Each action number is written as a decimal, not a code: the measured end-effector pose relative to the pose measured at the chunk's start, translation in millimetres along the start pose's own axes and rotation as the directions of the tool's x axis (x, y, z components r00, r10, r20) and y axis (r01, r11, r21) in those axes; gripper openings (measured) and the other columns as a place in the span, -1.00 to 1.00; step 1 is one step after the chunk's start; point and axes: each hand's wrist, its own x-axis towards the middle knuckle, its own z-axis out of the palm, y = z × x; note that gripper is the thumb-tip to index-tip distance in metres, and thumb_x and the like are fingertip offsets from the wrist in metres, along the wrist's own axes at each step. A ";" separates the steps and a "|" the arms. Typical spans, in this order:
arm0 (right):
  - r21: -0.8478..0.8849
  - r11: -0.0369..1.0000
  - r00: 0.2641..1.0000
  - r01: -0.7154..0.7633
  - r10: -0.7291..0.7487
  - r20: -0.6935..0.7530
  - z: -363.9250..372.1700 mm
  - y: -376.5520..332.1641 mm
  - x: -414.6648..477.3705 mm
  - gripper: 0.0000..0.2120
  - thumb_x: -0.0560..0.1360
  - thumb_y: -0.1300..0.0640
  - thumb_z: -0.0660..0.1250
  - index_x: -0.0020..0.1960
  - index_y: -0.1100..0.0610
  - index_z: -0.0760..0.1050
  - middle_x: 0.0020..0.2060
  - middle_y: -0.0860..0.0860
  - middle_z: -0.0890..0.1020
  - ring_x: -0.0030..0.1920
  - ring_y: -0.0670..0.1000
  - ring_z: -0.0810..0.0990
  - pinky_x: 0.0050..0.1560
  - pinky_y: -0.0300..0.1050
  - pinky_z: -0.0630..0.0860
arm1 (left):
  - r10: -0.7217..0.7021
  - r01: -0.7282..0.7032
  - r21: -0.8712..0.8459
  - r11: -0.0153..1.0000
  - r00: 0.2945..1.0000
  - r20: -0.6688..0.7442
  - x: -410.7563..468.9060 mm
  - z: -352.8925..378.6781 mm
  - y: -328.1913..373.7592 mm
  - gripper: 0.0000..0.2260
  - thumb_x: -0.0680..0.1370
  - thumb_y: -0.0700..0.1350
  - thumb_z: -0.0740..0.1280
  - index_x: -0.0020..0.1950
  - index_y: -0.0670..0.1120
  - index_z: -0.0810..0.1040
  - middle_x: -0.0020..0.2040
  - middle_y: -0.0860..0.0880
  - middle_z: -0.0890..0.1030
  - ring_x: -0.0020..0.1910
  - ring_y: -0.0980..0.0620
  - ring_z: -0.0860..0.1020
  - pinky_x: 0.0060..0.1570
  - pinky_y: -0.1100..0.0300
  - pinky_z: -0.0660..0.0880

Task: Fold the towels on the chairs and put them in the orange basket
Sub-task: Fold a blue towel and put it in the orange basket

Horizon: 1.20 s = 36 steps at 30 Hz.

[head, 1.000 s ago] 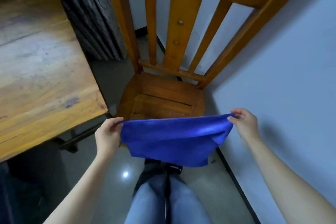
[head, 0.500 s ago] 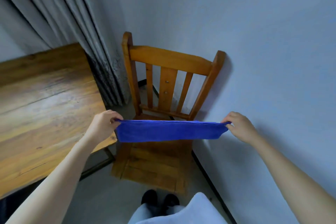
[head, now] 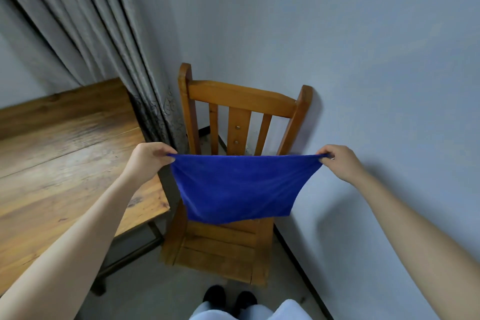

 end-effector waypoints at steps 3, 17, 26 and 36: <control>0.165 0.985 0.999 -0.044 0.045 0.000 -1.8 -0.7 -3.2 -0.85 0.45 0.40 0.28 -0.15 0.19 0.55 -0.17 0.10 0.61 -0.10 0.07 0.56 -0.07 -0.14 0.42 | -0.101 0.099 -0.186 0.977 0.995 -0.001 -3.0 -4.7 -3.8 -0.82 0.47 -0.34 0.35 -0.14 -0.06 0.58 -0.21 0.03 0.58 -0.12 0.02 0.54 0.02 0.10 0.44; 0.687 0.661 0.936 -0.303 0.342 0.084 26.0 -2.0 17.0 -0.79 0.50 0.38 0.22 -0.24 0.14 0.43 -0.27 0.04 0.51 -0.20 -0.03 0.48 0.00 -0.13 0.41 | -0.412 0.324 -0.652 0.685 0.911 0.019 15.4 20.3 -10.4 -0.88 0.50 -0.26 0.35 -0.11 -0.03 0.54 -0.10 -0.06 0.58 0.11 -0.09 0.53 0.22 0.00 0.44; 0.775 0.579 0.951 -0.253 0.298 0.087 36.5 3.0 9.7 -0.76 0.49 0.44 0.14 -0.25 0.17 0.40 -0.30 0.09 0.48 -0.23 0.02 0.48 -0.10 -0.20 0.48 | -0.351 0.270 -0.711 0.649 0.936 0.035 12.2 16.0 -24.2 -0.86 0.52 -0.29 0.30 -0.02 -0.09 0.59 -0.07 -0.07 0.59 0.11 -0.07 0.51 0.21 0.04 0.41; 0.489 0.730 0.878 -0.477 0.418 0.233 135.4 71.1 -41.9 -0.73 0.43 0.47 0.25 -0.31 0.15 0.43 -0.39 0.06 0.46 -0.36 -0.04 0.36 -0.34 -0.34 0.31 | -0.556 0.547 -0.364 0.754 0.826 0.091 -61.6 85.6 -110.6 -0.79 0.49 -0.36 0.32 0.10 -0.26 0.60 -0.02 -0.12 0.58 -0.02 -0.02 0.49 0.02 0.17 0.34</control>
